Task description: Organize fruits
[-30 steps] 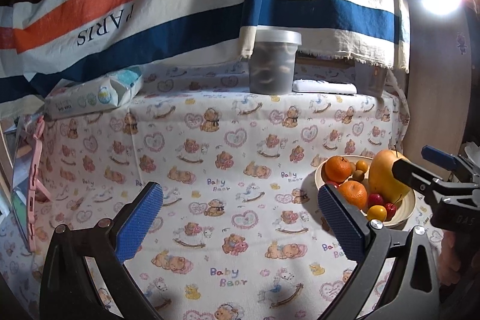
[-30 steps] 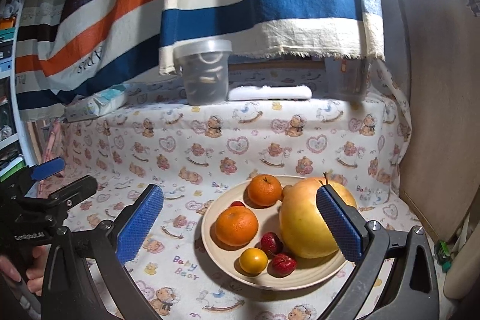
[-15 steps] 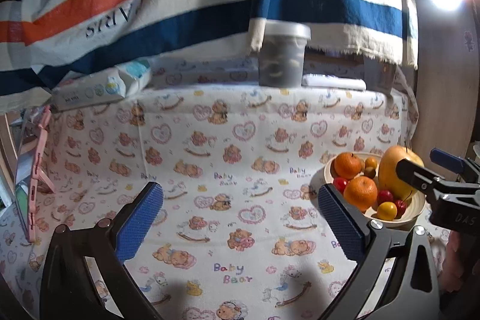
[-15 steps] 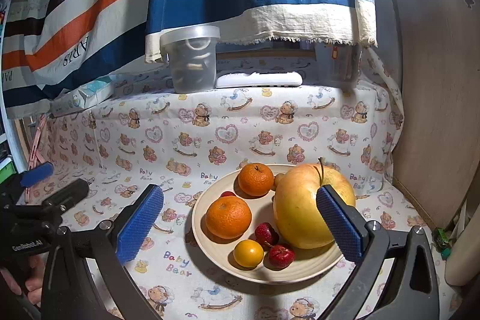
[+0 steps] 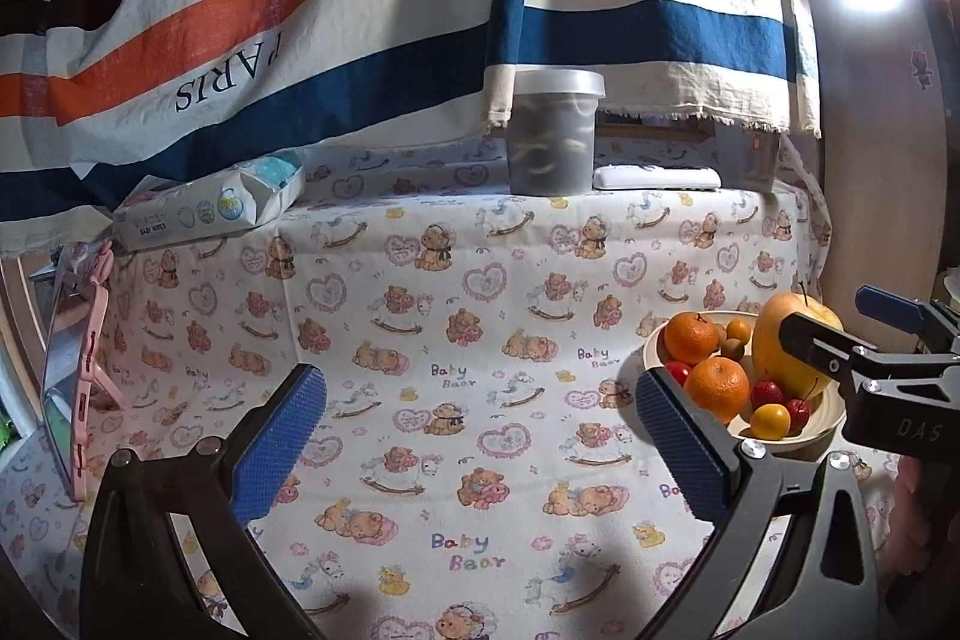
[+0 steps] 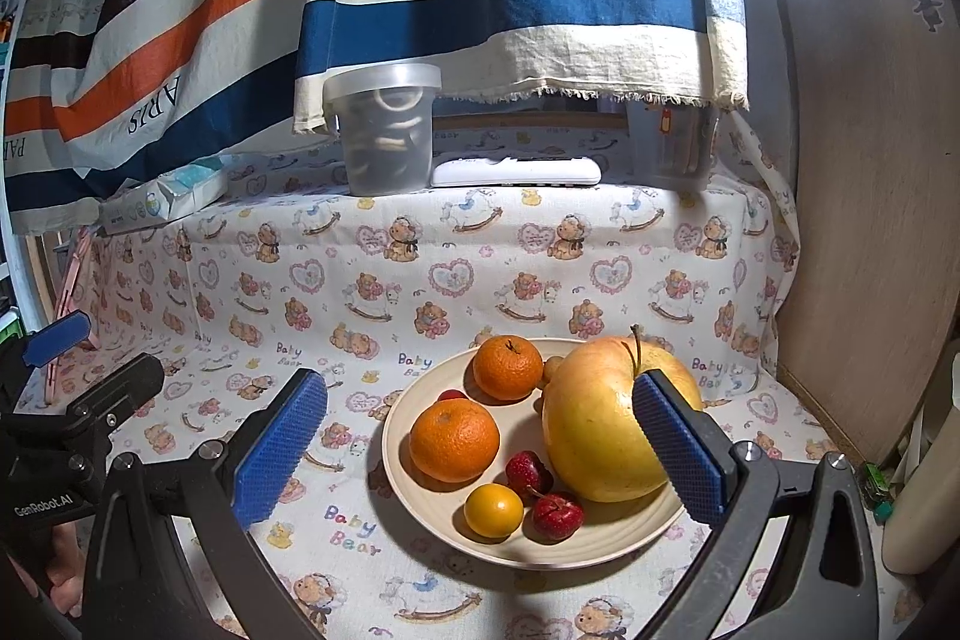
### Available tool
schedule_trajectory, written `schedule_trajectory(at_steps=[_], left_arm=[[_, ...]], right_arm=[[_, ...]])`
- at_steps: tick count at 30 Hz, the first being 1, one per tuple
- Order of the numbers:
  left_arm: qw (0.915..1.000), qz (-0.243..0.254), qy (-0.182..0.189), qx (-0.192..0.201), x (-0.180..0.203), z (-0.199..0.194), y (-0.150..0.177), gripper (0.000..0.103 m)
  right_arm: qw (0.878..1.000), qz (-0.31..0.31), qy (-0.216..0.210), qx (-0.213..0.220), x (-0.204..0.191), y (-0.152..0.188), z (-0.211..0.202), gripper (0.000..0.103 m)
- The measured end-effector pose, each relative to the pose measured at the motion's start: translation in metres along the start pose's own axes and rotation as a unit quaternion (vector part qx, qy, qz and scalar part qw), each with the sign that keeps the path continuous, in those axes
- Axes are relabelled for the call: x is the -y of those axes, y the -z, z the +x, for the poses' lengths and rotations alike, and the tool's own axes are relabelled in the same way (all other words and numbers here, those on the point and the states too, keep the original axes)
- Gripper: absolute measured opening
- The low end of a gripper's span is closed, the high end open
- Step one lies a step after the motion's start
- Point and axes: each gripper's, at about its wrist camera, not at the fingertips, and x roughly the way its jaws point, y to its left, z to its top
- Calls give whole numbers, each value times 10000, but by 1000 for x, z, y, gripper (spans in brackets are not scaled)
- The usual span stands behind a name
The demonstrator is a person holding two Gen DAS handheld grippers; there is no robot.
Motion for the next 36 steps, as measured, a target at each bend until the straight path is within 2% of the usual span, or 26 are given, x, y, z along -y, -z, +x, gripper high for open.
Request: schedule_trajectory(at_steps=[11,36], left_arm=[[9999,-65,-101,-101,-3,3,0,103],[9998,32,-76,-188,-1,4,1,103]], right_arm=[[9999,-148,-23,-30,-4,0,0,103],[9999,-168,-22,-11,-5,0,-1,103]])
